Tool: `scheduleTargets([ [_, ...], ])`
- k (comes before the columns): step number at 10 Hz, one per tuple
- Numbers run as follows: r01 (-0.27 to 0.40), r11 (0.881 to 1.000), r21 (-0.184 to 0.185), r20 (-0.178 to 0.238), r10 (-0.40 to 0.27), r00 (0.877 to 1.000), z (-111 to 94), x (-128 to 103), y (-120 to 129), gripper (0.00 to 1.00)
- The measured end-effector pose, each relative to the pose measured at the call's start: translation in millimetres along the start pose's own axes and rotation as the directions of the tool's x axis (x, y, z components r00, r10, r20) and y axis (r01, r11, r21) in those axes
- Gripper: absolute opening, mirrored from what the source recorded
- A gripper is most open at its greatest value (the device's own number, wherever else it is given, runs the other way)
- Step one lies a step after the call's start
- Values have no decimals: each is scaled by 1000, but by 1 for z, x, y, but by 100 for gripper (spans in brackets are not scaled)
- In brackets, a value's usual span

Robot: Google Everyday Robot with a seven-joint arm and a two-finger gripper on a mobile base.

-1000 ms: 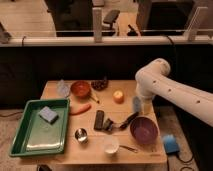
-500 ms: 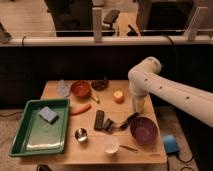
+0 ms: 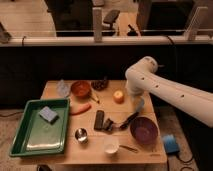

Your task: Place apple in metal cup

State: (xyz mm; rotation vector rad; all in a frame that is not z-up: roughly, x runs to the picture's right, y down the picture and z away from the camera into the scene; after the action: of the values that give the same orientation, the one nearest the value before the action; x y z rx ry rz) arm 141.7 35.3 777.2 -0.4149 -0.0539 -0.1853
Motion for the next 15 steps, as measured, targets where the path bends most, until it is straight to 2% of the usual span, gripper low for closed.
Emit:
scheduleTargets([
  [7, 5, 1000, 29, 74, -7, 997, 27, -15, -21, 80],
  [12, -2, 999, 47, 131, -4, 991, 49, -14, -33, 80],
  [15, -1, 999, 53, 149, -7, 989, 57, -14, -40, 80],
])
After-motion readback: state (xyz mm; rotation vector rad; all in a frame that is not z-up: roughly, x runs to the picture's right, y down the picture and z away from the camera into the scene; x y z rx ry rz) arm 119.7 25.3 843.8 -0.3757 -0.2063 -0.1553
